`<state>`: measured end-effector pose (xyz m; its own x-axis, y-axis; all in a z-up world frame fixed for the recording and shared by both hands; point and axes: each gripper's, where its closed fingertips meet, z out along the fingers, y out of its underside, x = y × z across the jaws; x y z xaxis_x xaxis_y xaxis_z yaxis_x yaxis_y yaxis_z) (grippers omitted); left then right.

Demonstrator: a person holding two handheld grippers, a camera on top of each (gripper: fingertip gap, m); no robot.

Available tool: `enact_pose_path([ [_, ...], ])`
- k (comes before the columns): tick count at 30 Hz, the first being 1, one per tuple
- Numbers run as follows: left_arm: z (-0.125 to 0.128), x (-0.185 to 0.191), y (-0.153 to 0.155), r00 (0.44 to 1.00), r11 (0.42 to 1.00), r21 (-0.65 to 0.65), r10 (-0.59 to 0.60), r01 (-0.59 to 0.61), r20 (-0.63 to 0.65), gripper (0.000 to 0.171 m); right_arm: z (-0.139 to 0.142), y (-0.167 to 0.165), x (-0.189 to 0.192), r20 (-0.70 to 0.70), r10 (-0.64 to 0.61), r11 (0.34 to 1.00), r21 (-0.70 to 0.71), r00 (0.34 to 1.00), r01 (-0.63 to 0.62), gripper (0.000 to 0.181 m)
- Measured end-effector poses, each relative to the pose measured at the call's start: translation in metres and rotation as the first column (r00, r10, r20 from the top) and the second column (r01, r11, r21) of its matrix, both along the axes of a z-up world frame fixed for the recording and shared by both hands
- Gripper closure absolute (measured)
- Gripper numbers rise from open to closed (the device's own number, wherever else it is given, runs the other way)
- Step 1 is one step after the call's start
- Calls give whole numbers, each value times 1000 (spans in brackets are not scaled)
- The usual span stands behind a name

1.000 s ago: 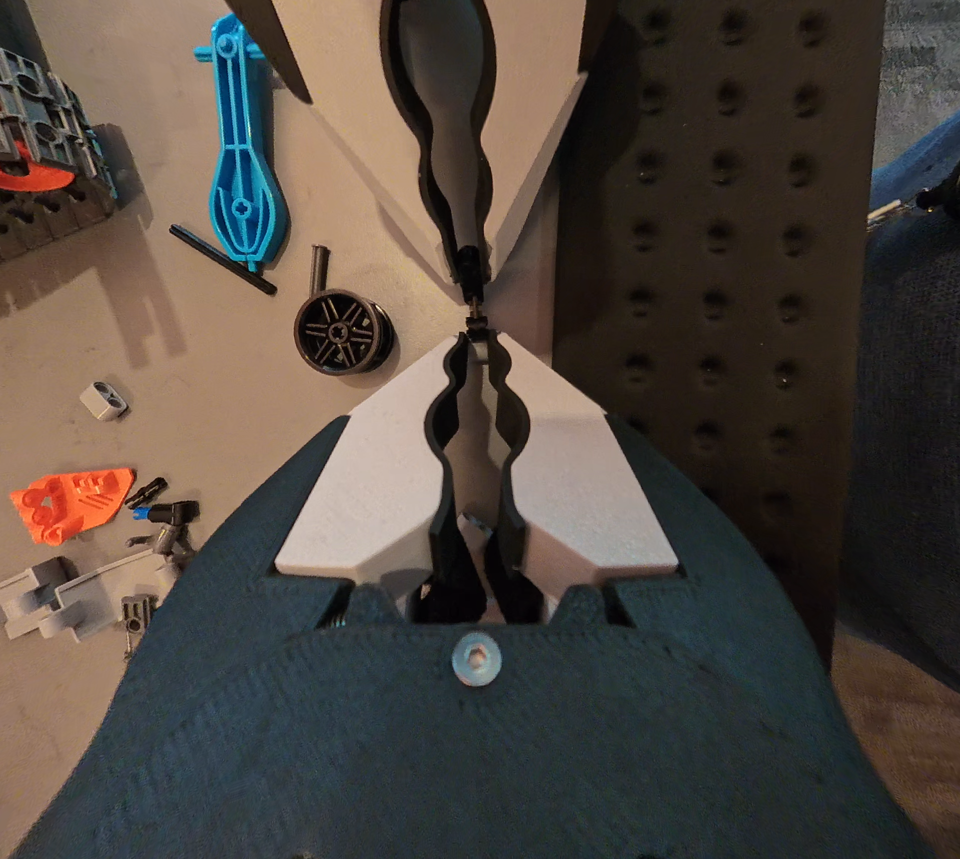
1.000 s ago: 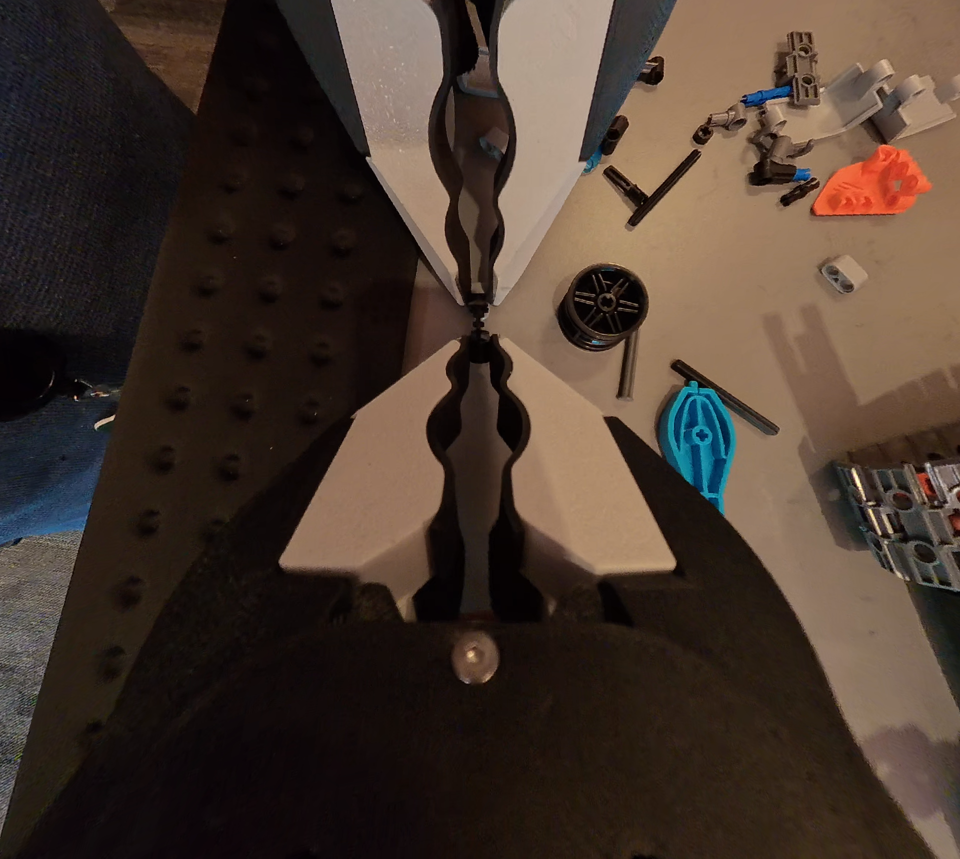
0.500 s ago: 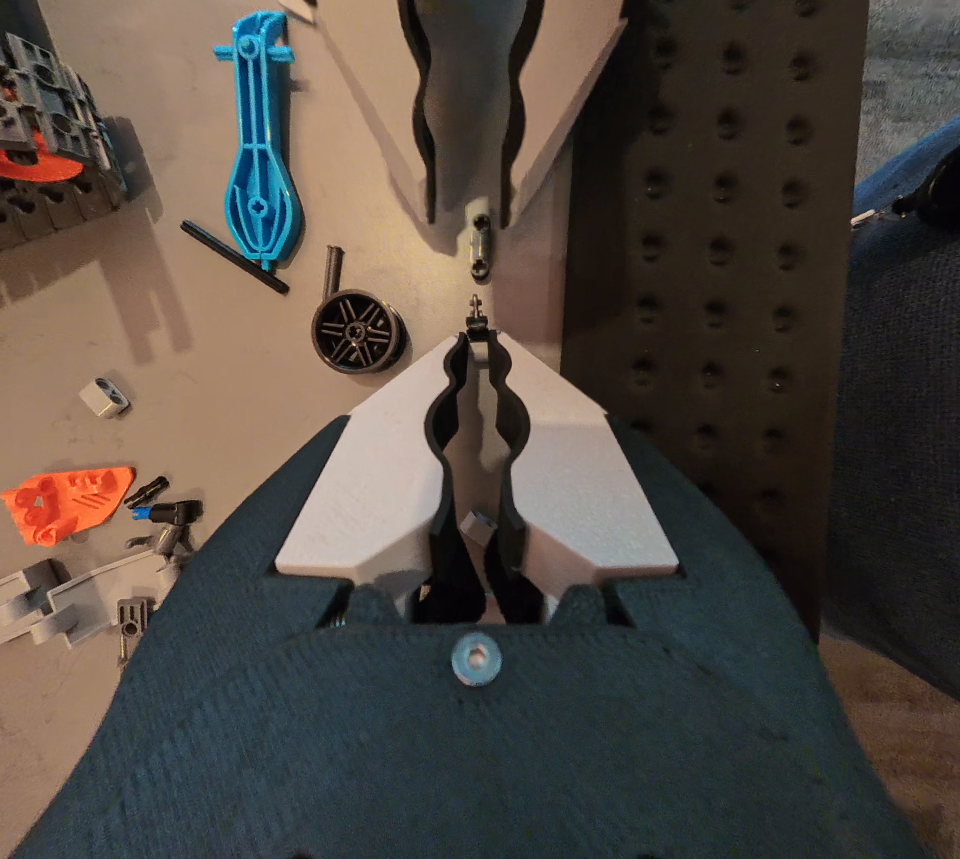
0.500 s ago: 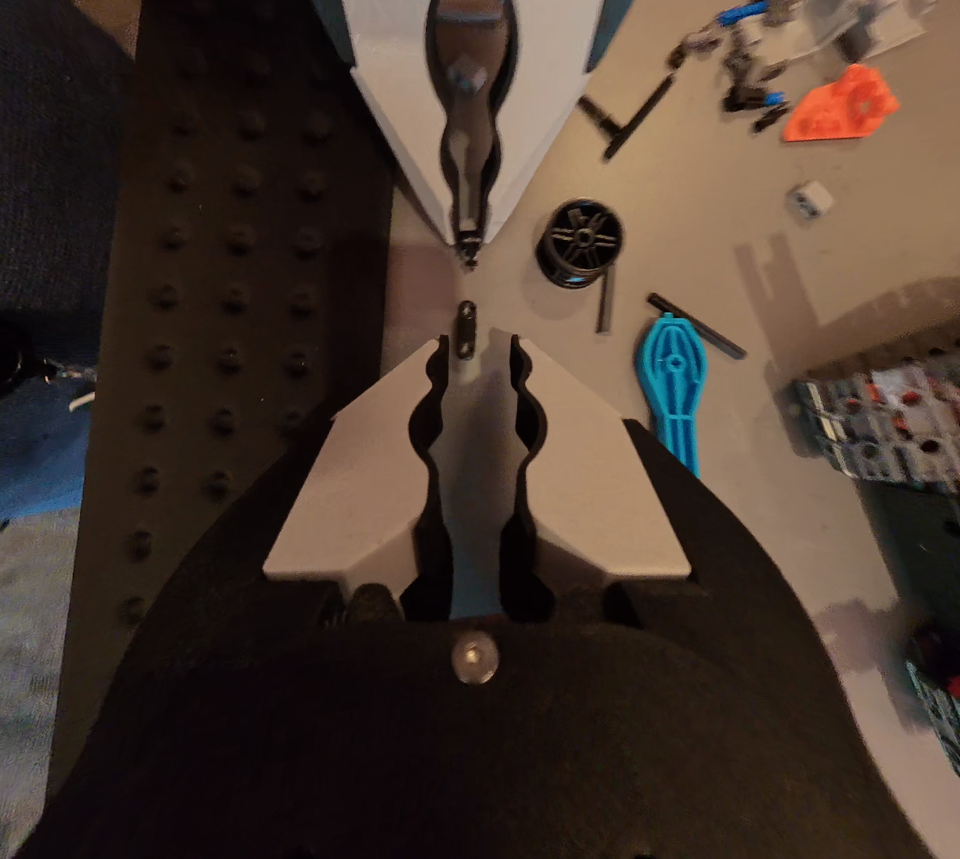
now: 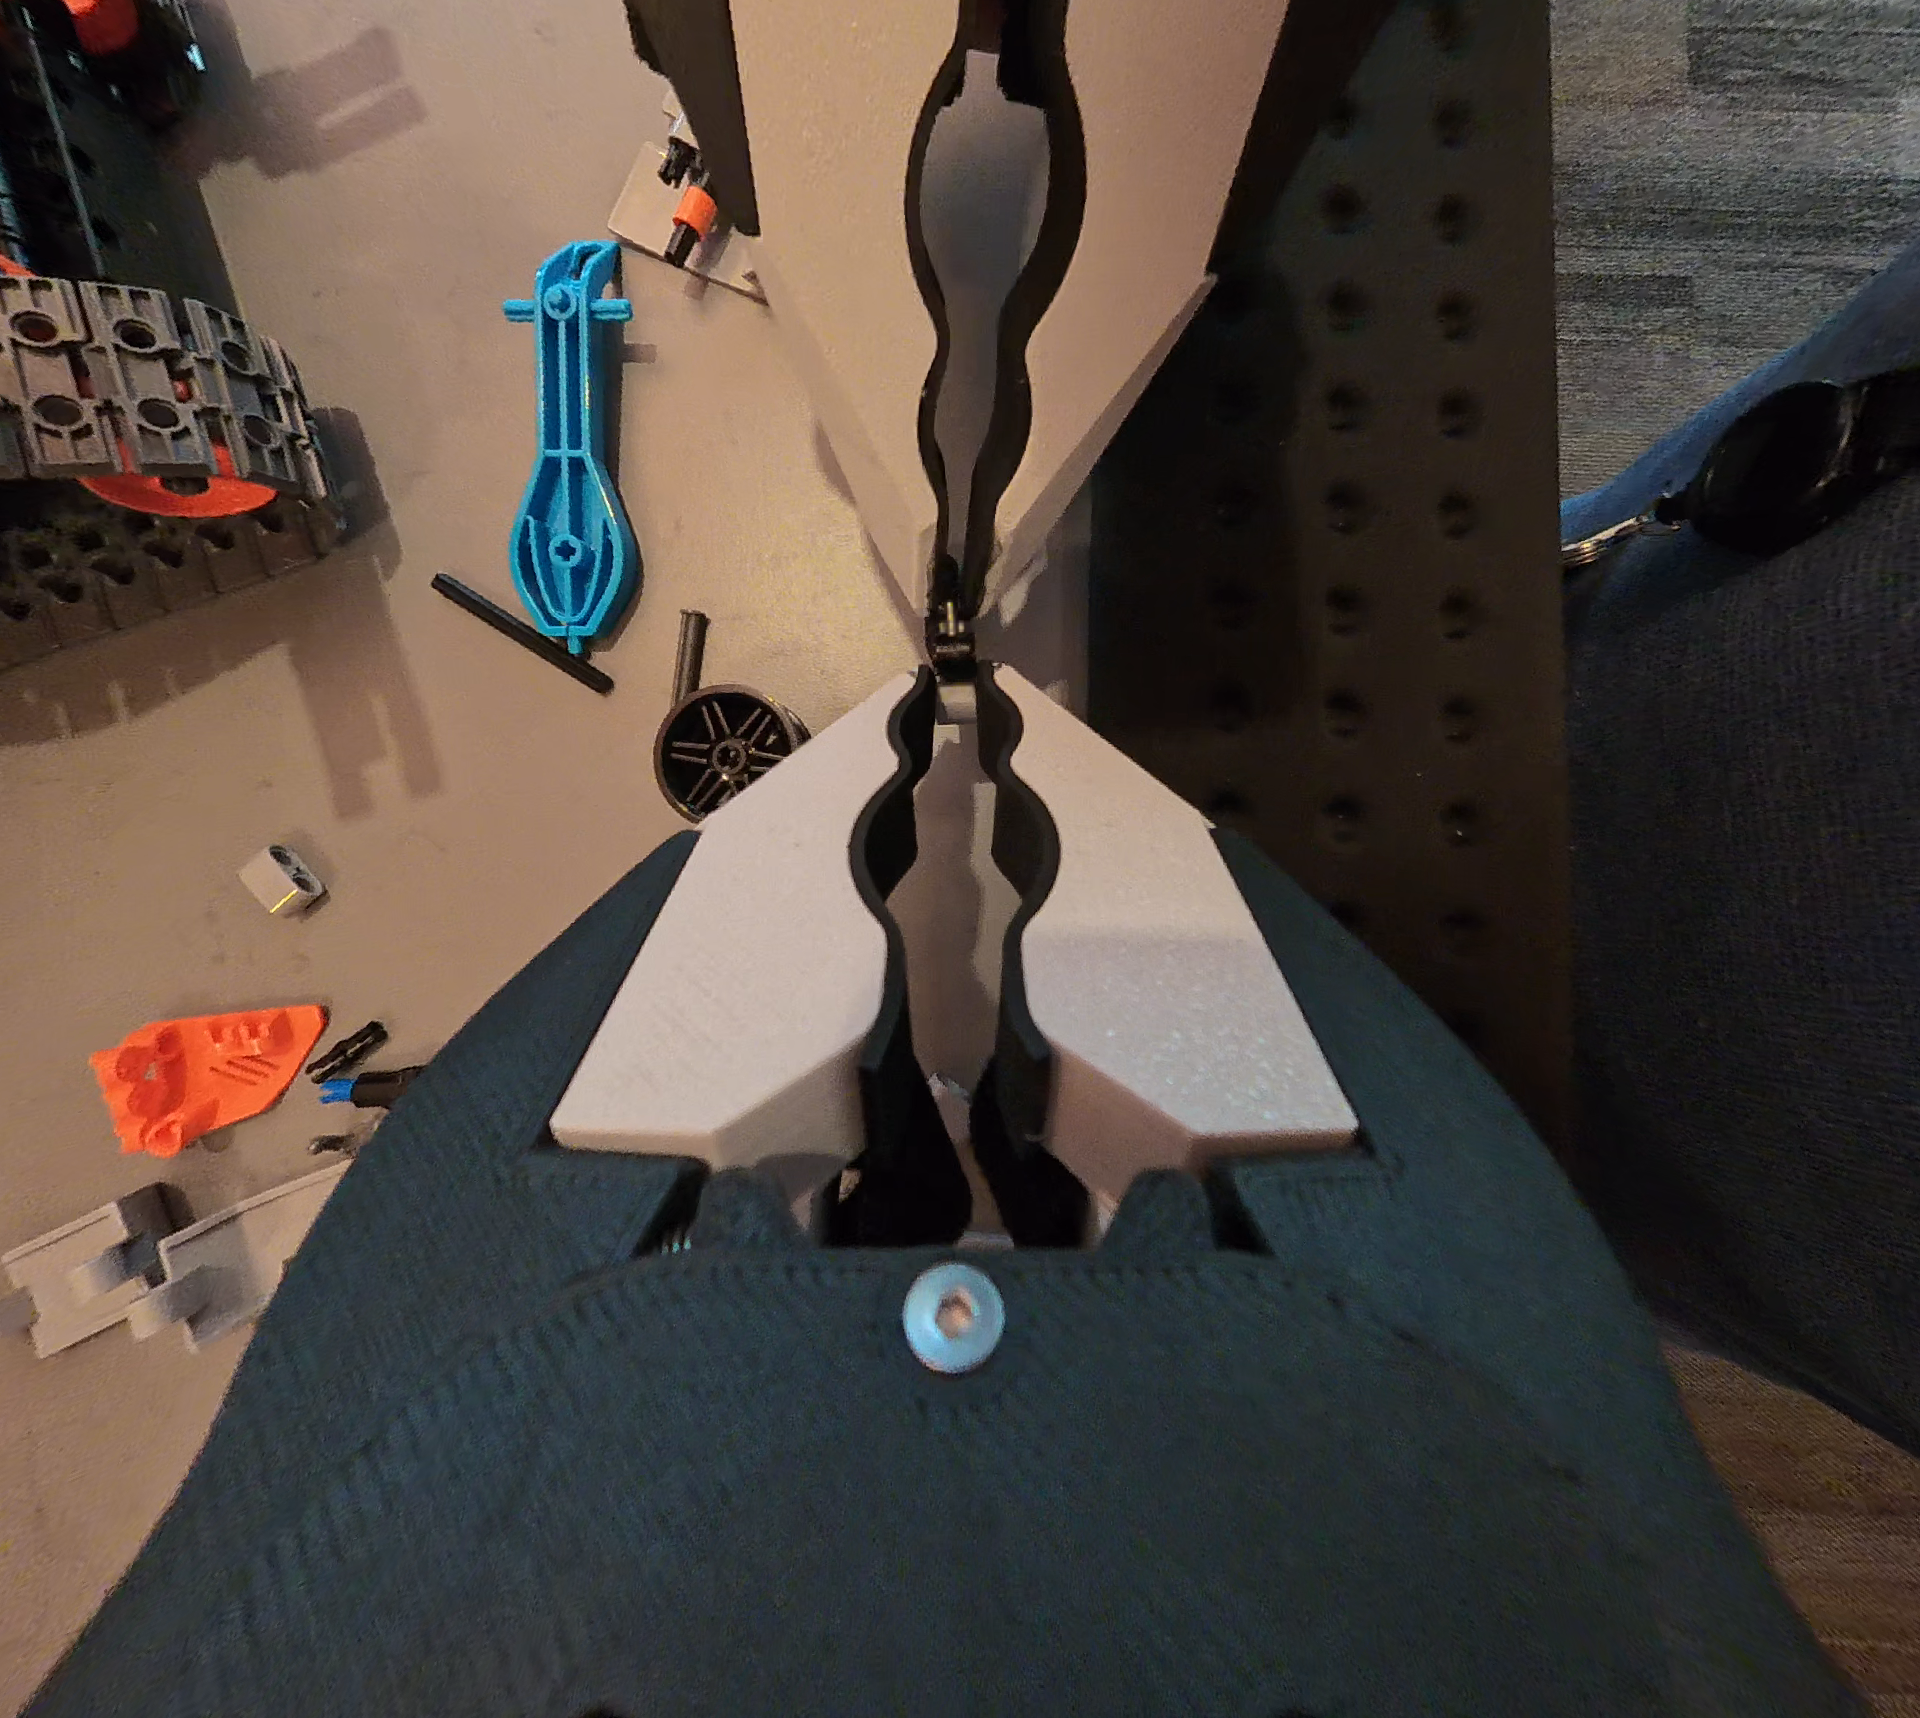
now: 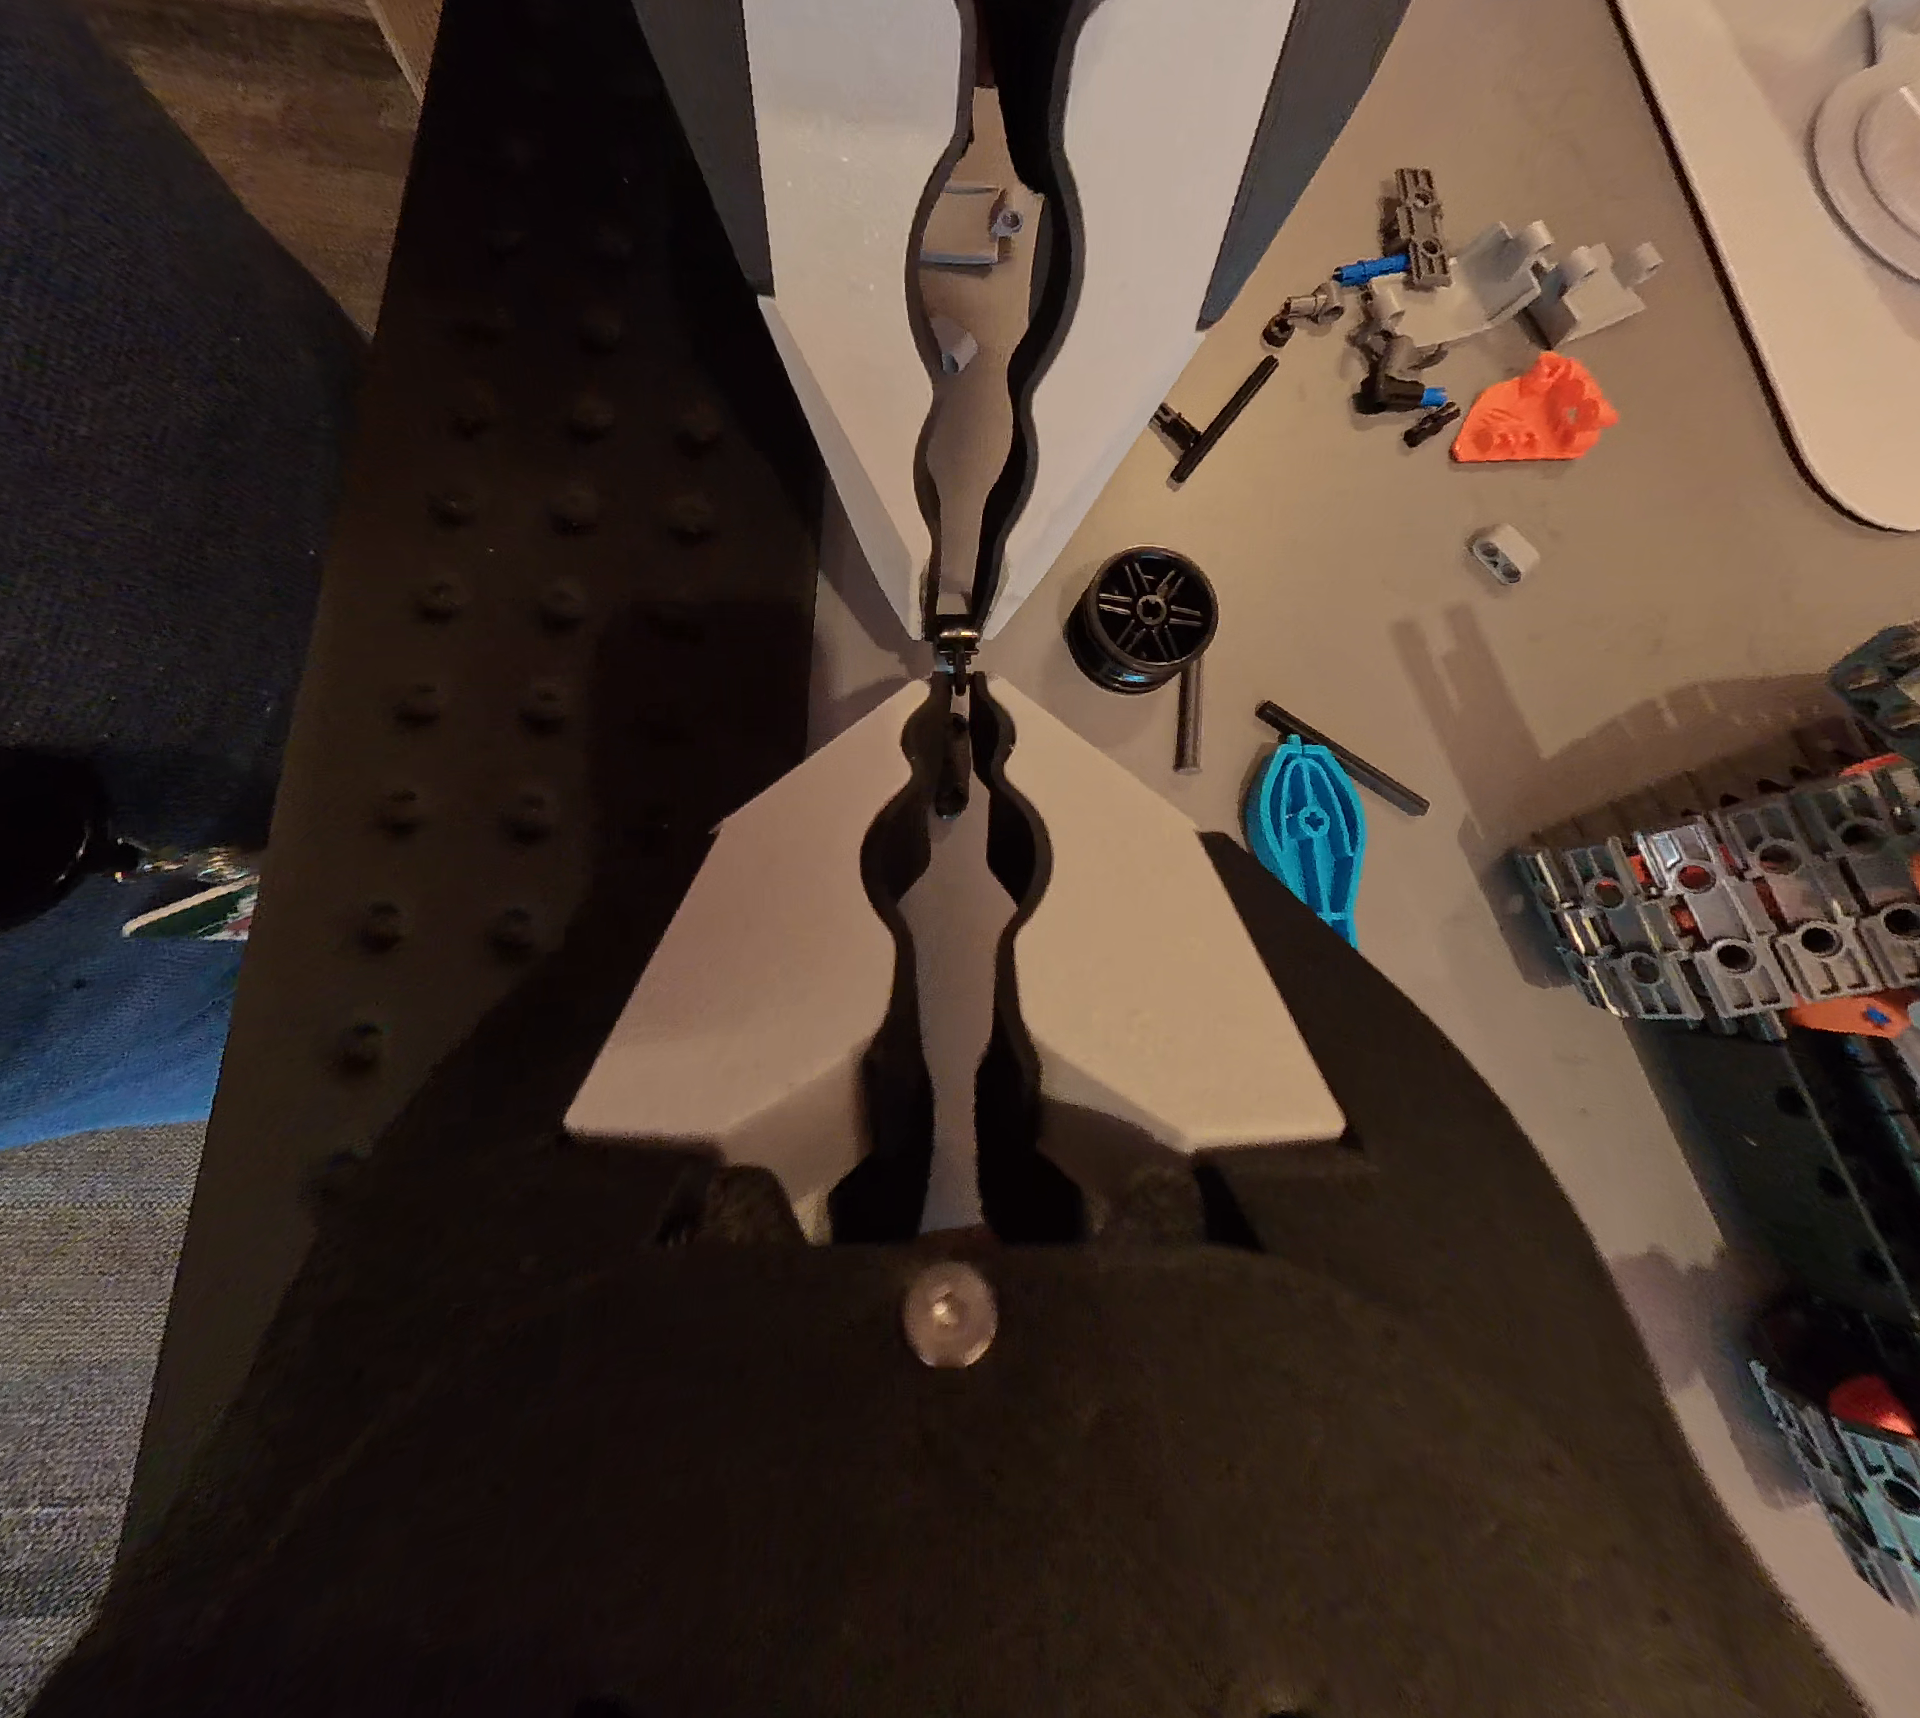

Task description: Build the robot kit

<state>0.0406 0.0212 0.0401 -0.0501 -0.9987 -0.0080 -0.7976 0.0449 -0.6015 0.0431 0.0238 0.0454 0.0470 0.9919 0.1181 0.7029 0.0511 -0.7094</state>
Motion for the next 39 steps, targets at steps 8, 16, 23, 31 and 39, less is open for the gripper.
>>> enact_pose_path([
  [8, 20, 2, 5, 982, 996, -69, 64, -53, 175, 153, 29, 5, 1, -229, -53, 996, -77, 972, 36, 181],
  [16, 38, 6, 3, 931, 980, -191, 125, -62, 342, 166, 37, 3, 1, -310, -64, 993, -111, 948, 31, 181],
  [23, 31, 3, 4, 946, 986, -152, 109, -65, 305, 167, 24, 4, -2, -230, -63, 996, -71, 971, 47, 181],
  [31, 13, 2, 4, 985, 998, -54, 52, -43, 166, 166, 0, 4, -3, -74, -47, 999, -19, 996, 45, 181],
  [39, -5, 2, 3, 1000, 1000, -11, 18, -18, -21, 166, -18, 3, 15, 32, -40, 998, -44, 999, 42, 178],
])
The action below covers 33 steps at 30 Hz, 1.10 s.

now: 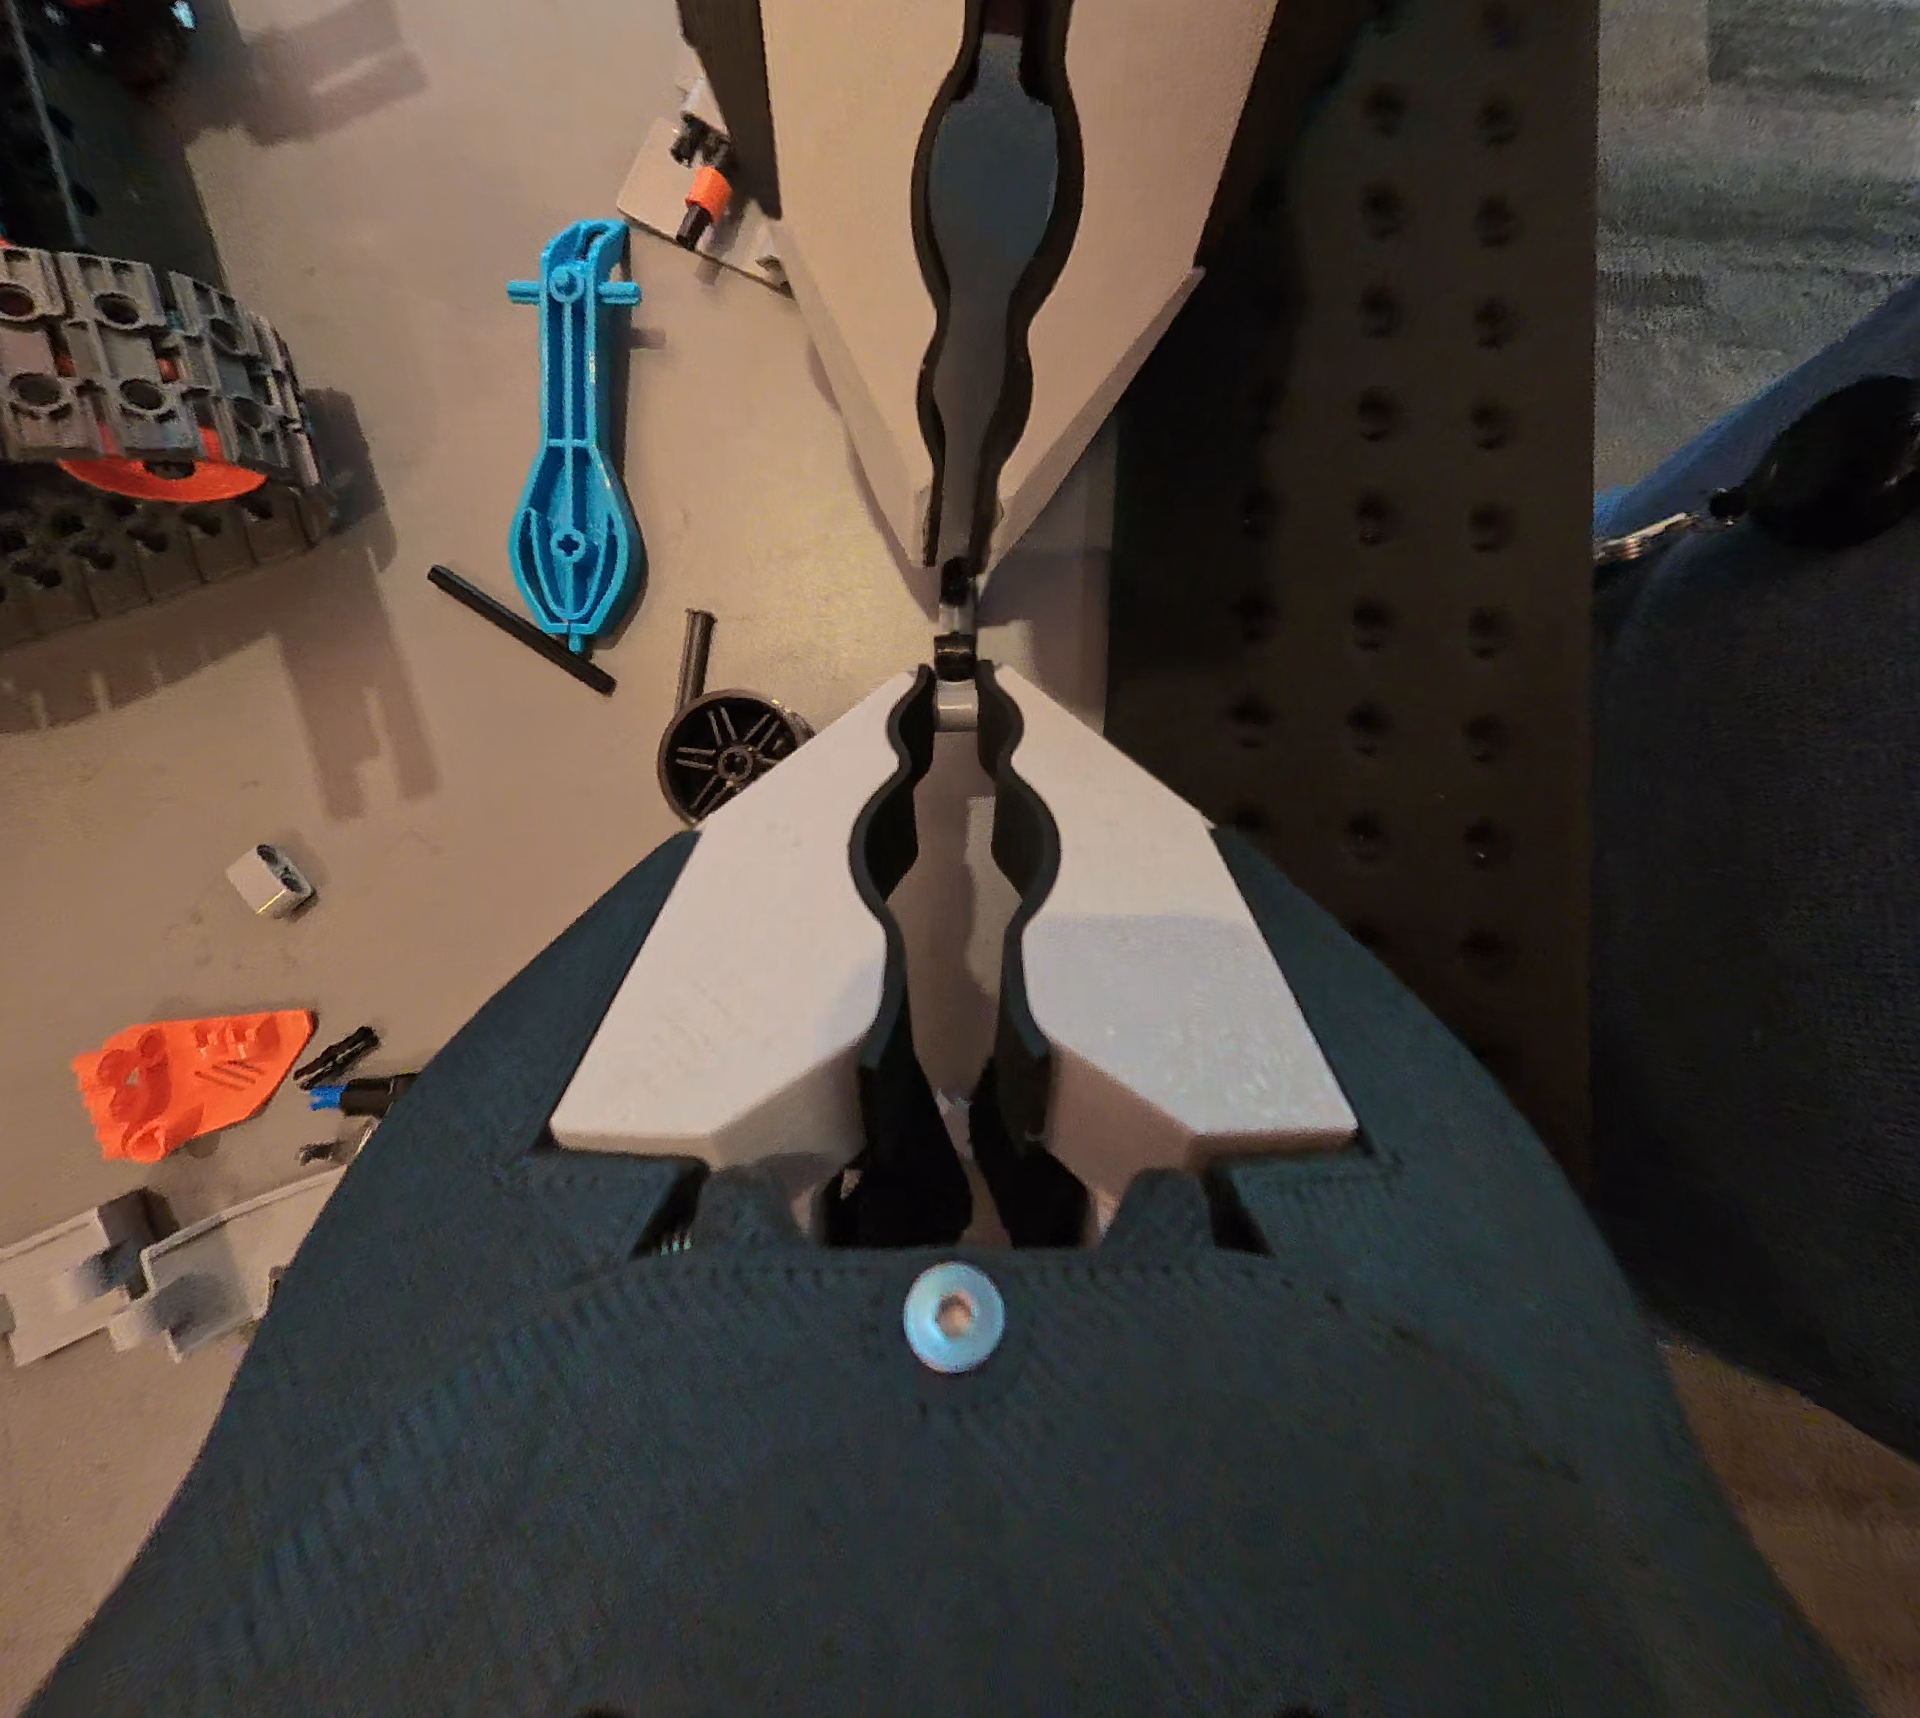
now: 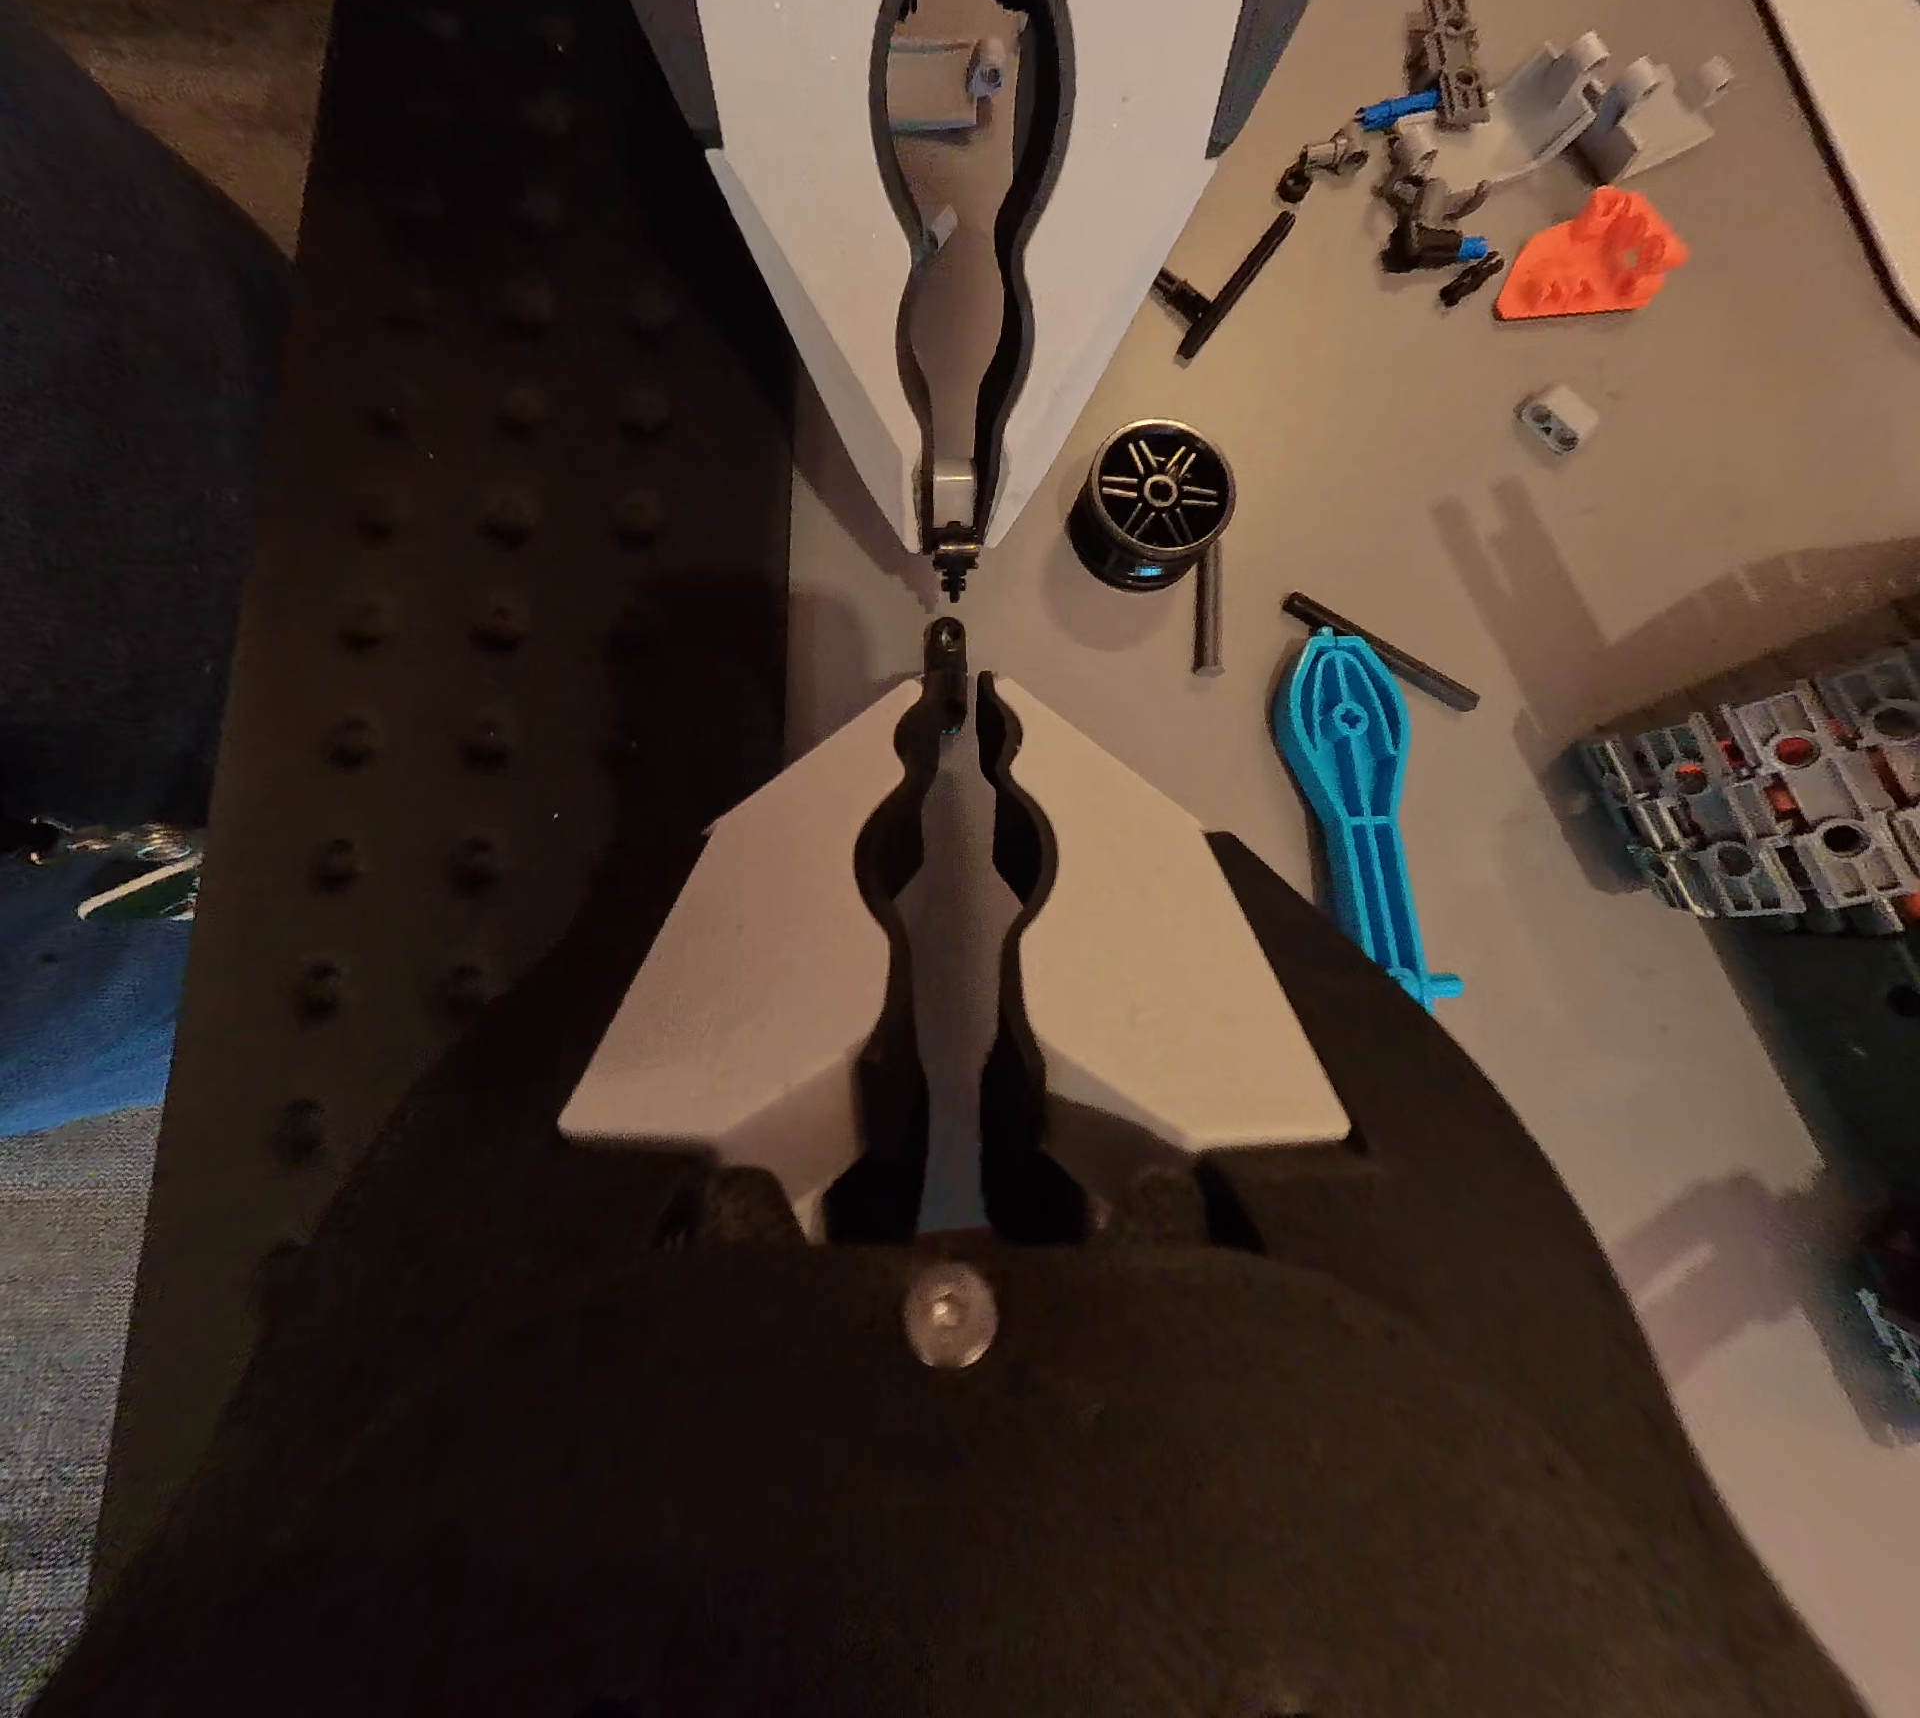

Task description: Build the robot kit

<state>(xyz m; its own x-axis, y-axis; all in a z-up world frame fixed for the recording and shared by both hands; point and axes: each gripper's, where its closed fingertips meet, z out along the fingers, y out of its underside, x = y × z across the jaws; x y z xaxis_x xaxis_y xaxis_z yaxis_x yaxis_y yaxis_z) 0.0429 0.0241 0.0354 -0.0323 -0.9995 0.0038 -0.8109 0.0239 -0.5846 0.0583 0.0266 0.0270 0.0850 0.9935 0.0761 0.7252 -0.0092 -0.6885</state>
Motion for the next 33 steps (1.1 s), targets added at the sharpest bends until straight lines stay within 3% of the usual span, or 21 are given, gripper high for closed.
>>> enact_pose_path([
  [12, -18, 0, 3, 981, 997, 64, -28, 41, -190, 166, -9, -2, 2, 6, 16, 1000, -2, 1000, -16, 181],
  [33, -19, 10, 5, 941, 994, 34, -91, 108, -325, 166, -7, 0, 9, -34, -19, 1000, -23, 999, 18, 181],
])
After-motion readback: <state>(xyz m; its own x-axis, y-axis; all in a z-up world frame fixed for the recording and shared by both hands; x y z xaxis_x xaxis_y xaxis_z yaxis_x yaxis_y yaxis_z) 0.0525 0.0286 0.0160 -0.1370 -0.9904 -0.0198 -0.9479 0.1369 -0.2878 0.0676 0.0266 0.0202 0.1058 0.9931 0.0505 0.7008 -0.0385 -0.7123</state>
